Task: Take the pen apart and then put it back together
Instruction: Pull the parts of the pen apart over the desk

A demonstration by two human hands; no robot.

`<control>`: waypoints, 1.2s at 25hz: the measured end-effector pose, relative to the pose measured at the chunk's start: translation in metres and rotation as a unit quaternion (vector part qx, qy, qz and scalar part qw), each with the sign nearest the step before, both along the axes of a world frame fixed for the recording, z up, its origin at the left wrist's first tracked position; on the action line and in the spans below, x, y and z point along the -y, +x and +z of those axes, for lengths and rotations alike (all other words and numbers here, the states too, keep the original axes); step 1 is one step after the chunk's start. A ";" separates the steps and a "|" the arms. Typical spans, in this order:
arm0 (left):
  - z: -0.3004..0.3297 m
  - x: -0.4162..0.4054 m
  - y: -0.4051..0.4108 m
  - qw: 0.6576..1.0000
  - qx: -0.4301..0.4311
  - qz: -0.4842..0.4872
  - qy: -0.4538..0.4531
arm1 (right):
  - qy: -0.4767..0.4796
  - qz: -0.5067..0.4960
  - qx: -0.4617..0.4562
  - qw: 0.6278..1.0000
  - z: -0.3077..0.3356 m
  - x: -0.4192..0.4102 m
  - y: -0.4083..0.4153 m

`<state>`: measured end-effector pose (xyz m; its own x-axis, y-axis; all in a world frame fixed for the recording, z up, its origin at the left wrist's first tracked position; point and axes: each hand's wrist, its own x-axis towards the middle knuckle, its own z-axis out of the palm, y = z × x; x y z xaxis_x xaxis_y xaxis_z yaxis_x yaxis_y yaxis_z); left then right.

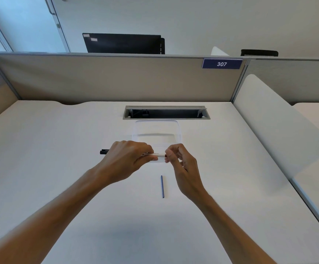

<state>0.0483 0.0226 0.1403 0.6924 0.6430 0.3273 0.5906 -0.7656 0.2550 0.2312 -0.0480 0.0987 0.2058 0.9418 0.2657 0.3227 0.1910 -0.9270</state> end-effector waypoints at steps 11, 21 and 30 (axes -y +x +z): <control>-0.005 -0.001 0.000 0.996 -0.024 -0.025 0.085 | -0.010 0.013 -0.012 1.000 0.001 0.001 0.006; -0.010 -0.004 -0.002 0.994 -0.025 -0.039 0.103 | -0.034 0.035 -0.029 0.998 0.004 0.004 0.013; -0.010 0.000 -0.002 0.992 -0.033 -0.034 0.115 | -0.054 0.033 -0.011 0.998 0.005 0.004 0.014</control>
